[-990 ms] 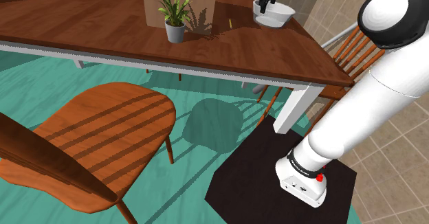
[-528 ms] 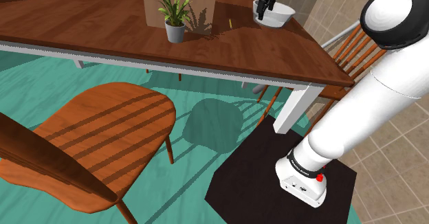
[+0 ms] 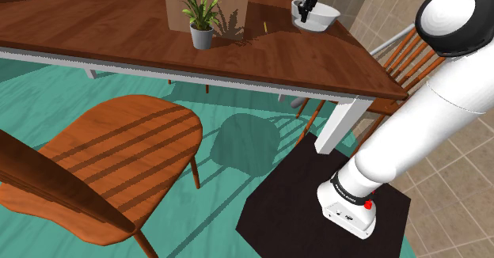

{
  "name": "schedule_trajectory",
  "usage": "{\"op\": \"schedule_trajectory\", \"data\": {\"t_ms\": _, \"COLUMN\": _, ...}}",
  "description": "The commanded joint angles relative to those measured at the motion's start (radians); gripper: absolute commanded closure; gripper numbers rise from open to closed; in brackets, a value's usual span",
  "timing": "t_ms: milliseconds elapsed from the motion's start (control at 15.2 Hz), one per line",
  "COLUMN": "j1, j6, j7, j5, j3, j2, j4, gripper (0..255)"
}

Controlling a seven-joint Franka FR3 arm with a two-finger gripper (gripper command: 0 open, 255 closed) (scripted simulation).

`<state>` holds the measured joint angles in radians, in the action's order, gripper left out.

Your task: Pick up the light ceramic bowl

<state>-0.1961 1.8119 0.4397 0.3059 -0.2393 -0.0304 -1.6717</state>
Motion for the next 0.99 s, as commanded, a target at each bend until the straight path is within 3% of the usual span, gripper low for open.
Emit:
{"op": "schedule_trajectory", "data": {"t_ms": 0, "j1": 0.0, "j6": 0.0, "j7": 0.0, "j5": 0.0, "j3": 0.0, "j2": 0.0, "j4": -0.001, "gripper": 255}}
{"op": "schedule_trajectory", "data": {"t_ms": 924, "j1": -0.001, "j6": -0.179, "j7": 0.057, "j5": -0.023, "j3": -0.001, "j2": 0.058, "j4": 0.243, "gripper": 255}}
